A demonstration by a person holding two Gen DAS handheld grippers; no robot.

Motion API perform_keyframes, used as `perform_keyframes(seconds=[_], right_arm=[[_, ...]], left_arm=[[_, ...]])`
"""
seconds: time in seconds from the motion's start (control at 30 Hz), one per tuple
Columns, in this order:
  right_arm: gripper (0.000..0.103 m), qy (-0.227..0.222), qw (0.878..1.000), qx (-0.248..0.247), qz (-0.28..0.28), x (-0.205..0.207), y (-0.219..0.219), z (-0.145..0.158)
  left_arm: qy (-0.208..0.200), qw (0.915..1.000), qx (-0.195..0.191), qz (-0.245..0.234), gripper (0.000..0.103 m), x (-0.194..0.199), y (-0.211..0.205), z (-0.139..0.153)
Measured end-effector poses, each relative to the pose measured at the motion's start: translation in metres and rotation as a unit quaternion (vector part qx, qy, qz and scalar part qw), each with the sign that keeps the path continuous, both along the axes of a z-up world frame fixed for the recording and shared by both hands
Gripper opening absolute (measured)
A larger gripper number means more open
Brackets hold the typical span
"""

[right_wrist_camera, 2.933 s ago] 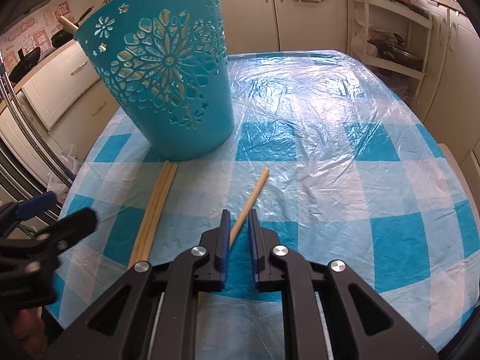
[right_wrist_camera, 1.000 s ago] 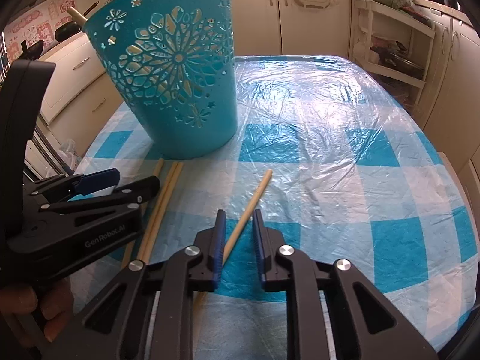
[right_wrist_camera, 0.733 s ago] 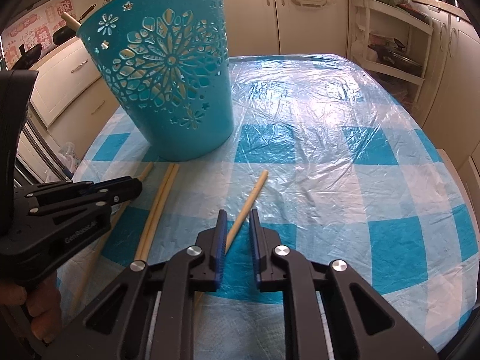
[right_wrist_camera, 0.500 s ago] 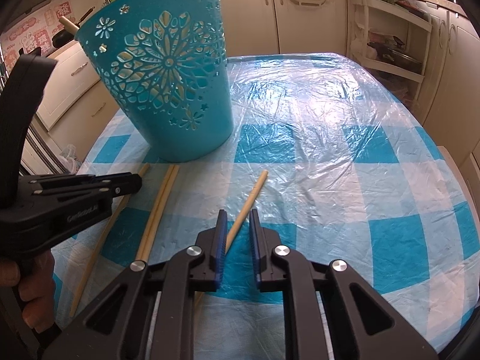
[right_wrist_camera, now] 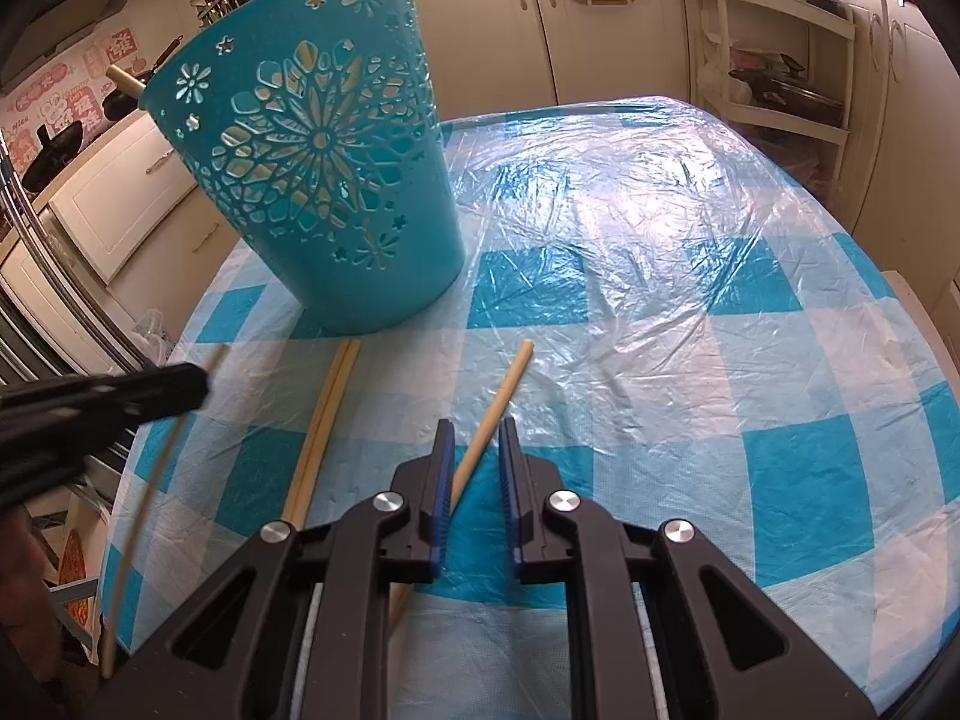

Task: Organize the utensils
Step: 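Raise the chopstick with the left gripper over the basket and release it inside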

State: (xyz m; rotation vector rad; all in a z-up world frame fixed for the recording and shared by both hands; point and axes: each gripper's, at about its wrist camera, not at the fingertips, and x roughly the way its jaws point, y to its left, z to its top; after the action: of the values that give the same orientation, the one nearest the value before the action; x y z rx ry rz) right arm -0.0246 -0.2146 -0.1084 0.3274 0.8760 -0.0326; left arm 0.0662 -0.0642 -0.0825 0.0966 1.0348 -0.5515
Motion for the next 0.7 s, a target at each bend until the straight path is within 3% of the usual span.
perform_keyframes(seconds=[0.13,0.33,0.5,0.7], right_arm=[[0.014,-0.002,1.0,0.006,-0.001,-0.001,-0.003,0.0],[0.014,-0.004,1.0,0.002,0.0,-0.002,-0.003,-0.001],[0.016,-0.006,1.0,0.001,0.002,-0.003,-0.001,-0.001],[0.021,-0.008,1.0,0.004,0.005,-0.003,0.001,0.0]], left_arm=[[-0.028,0.9973,-0.067,-0.007,0.005,-0.011,0.009,0.049],[-0.103,0.9822,-0.156,0.015,0.005,-0.004,0.01,0.119],[-0.153,0.9688,-0.189,0.048,0.005,0.013,0.002,0.148],[-0.223,0.9449,-0.214,0.108,0.005,0.044,-0.006,0.177]])
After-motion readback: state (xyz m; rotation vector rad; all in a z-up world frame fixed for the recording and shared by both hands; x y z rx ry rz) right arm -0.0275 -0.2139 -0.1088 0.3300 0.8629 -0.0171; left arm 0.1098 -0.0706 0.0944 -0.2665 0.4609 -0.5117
